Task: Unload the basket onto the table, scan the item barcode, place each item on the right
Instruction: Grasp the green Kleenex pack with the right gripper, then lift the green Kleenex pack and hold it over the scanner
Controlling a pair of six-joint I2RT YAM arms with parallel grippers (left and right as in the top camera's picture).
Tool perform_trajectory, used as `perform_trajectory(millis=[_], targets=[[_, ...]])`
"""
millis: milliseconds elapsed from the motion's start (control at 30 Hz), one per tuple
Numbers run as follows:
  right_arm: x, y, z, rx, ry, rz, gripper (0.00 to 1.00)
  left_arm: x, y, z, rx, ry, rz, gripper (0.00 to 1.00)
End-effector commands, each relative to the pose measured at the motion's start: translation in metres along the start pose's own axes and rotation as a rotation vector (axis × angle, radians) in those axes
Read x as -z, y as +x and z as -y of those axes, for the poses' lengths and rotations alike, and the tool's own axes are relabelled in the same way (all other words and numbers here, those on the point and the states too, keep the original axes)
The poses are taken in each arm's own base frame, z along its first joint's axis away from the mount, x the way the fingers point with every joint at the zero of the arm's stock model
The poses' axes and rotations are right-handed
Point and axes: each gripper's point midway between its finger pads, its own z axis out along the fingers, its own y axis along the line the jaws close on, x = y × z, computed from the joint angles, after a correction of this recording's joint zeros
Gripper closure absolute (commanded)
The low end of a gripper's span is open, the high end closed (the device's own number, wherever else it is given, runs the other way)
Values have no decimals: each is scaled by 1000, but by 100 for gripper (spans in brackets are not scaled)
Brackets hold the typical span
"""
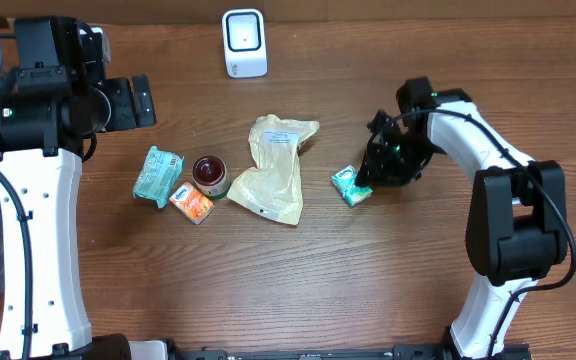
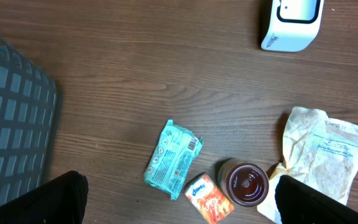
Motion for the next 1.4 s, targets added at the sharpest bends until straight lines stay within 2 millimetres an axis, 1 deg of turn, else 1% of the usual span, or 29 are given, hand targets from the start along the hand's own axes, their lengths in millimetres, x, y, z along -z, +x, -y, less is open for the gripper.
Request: perform_trajectory(millis=[0,133,200,233,267,300,333,367,433,500,567,633,700,733,767,833,867,900,1033,1200,1367], targets=[[-12,8,-1,16,-39,-13,65,10,-7,2,-23,3,35,0],[-23,12,5,7,-38,-12,65,10,-7,2,-23,3,35,1],[-26,12,7,-12,-39,-7,72,10,-7,2,-23,3,35,0],[-26,12,7,-12,-39,-6,78,10,-7,2,-23,3,36,0],[-26,12,6,-13,-42,-5,81,10,-7,2,-23,3,36,0],[-26,10,6,-23,-42,-1,89,10,-7,2,-23,3,35,0],[-24,9,5,-29,-42,3,92,10,-7,2,-23,3,36,0],[-23,7,2,-27,-56,7,96,10,-7,2,-23,3,35,1],[-11,2,-16,-23,-130,11,96,10,-7,2,-23,3,36,0],[4,-3,-33,-17,-190,19,96,10,-7,2,-23,3,35,0],[35,-11,-70,11,-344,55,96,10,-7,2,-23,3,36,0],[68,-15,-106,47,-509,90,96,10,-7,2,-23,3,35,0],[95,-16,-133,86,-649,118,96,10,-7,2,-23,3,36,0],[117,-13,-154,116,-778,128,96,10,-7,2,-23,3,35,0],[133,-9,-167,135,-875,130,96,10,-7,2,-23,3,35,0],[152,-5,-180,153,-997,126,96,10,-7,2,-23,3,36,1],[164,-2,-188,162,-1083,120,96,10,-7,2,-23,3,35,0],[168,-1,-190,132,-1108,98,96,10,-7,2,-23,3,35,1],[168,-1,-190,69,-1111,57,96,10,-7,2,-23,3,36,0],[169,-2,-191,50,-1111,45,96,10,-7,2,-23,3,36,0],[173,-4,-193,88,-1110,68,96,10,-7,2,-23,3,35,0]])
